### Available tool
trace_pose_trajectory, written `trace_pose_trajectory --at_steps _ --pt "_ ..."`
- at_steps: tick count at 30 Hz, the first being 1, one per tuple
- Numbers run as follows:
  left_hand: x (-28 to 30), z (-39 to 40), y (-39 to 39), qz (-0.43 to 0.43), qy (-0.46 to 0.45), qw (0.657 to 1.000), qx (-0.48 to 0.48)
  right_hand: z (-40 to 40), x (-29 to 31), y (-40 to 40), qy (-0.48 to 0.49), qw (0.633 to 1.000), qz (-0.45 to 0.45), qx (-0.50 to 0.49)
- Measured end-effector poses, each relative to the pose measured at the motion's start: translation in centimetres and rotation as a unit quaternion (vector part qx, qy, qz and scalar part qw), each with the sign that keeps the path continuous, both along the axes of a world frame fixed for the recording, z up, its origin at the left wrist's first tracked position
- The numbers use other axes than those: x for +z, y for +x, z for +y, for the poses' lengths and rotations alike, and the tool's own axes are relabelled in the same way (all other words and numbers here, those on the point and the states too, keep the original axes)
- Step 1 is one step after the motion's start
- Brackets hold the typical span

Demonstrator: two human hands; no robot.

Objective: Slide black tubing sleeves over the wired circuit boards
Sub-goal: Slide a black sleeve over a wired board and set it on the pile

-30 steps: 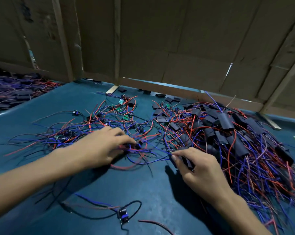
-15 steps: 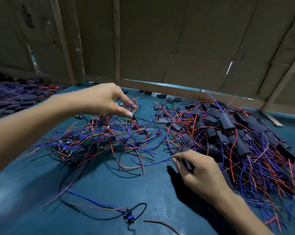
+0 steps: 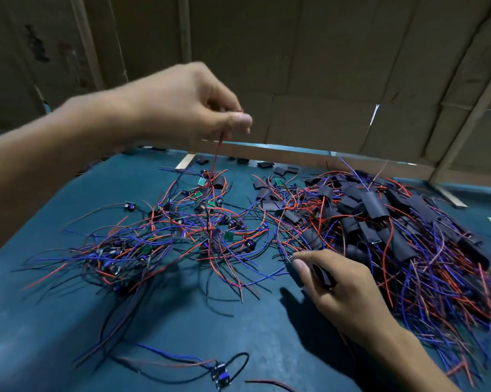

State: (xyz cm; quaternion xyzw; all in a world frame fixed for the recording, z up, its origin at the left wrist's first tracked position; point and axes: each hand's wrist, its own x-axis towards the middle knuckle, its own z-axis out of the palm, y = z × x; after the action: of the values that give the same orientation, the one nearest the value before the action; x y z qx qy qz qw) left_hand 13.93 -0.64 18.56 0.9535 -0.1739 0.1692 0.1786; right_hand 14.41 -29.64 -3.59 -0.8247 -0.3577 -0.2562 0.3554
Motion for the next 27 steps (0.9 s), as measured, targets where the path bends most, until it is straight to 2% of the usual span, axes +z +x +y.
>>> trace_pose_trajectory --at_steps 3,5,9,11,13,17,20,22,24,25,27 --pt "1.4 -1.2 0.2 -0.096 -0.022 0.995 -0.025 0.3 0.2 0.0 0.032 0.999 -0.014 0.006" --pt "1.8 -1.9 0.5 -0.130 -0.047 0.990 -0.023 0.5 0.3 -0.2 0.048 0.999 -0.008 0.002" --pt "1.4 -3.7 0.4 -0.112 -0.047 0.992 -0.020 0.7 0.8 -0.7 0.081 0.993 0.086 -0.003" --pt "0.8 -5.3 0.4 -0.107 -0.091 0.989 -0.045 0.9 1.2 -1.0 0.144 0.971 0.189 0.036" --pt "0.0 -6.8 0.6 -0.090 -0.152 0.982 -0.072 1.1 1.9 -1.1 0.204 0.943 0.252 0.077" --pt "-2.4 -8.9 1.9 -0.065 -0.274 0.954 -0.103 0.6 2.8 -1.0 0.180 0.934 0.282 0.128" --pt "-4.6 -10.3 2.7 -0.034 -0.369 0.922 -0.113 0.2 3.1 -1.2 0.135 0.932 0.304 0.146" --pt "-5.9 -10.9 3.0 -0.014 -0.430 0.896 -0.113 0.0 3.4 -1.3 0.139 0.924 0.312 0.170" --pt "-6.6 -11.1 3.3 -0.013 -0.488 0.866 -0.112 -0.4 3.6 -1.4 0.209 0.899 0.340 0.183" --pt "-6.8 -11.0 3.4 -0.013 -0.515 0.850 -0.110 -0.6 3.8 -1.2 0.264 0.870 0.377 0.179" --pt "-7.2 -10.7 3.5 -0.003 -0.564 0.820 -0.103 -0.8 4.2 -0.8 0.363 0.784 0.460 0.206"
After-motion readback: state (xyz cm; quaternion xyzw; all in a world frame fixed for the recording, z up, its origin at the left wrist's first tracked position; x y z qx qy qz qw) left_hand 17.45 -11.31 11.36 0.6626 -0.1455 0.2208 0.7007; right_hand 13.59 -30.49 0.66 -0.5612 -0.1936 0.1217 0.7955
